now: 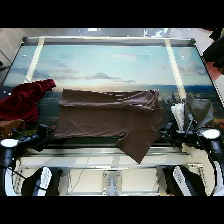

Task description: Fold the shirts.

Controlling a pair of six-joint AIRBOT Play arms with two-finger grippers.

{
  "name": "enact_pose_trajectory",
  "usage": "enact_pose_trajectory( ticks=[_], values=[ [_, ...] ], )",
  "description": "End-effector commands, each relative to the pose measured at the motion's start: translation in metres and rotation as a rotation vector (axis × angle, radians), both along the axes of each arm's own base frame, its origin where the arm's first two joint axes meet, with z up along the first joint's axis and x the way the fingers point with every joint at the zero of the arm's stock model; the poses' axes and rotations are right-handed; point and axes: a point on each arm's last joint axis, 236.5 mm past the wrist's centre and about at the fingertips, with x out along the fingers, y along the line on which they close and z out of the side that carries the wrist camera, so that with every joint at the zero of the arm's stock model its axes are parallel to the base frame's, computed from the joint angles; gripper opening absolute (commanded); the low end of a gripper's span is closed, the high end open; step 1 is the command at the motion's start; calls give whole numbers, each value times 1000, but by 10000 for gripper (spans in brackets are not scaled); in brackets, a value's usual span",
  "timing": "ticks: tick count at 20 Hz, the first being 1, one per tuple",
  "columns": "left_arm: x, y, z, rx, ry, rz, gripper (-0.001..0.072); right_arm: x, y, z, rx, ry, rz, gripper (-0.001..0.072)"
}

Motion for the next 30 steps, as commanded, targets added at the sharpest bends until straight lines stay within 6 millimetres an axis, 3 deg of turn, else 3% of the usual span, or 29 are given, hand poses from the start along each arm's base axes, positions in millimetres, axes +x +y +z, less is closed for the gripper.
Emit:
enact_pose_trajectory(
  ticks=[1,5,8,11,13,16,20,27,28,30],
  values=[
    [11,-9,-10,-87,-21,18,418,19,-1,16,27,-63,-36,406],
    [8,-15,-19,-110,3,-11,418,38,-11,42,-11,-135,-32,405],
    [12,-22,-1,-147,-22,-53,416,44,-14,61,-28,-169,0,405],
    [24,24,36,35,-118,-49,416,39,-20,70,-86,-159,61,405],
    [8,43,44,124,-83,-50,414,39,-24,71,-110,-157,72,405],
    [-13,12,22,9,10,-83,414,40,-26,71,-119,-161,69,405],
    [-22,-2,1,-68,67,-109,413,39,-26,71,-119,-160,71,404],
    [1,-29,-22,-161,59,-163,414,40,-26,71,-119,-161,70,404],
    [1,-36,-26,-170,72,-181,397,39,-25,71,-118,-159,71,404],
    [7,-45,-25,-197,63,-180,207,39,-26,71,-119,-160,70,403]
  ],
)
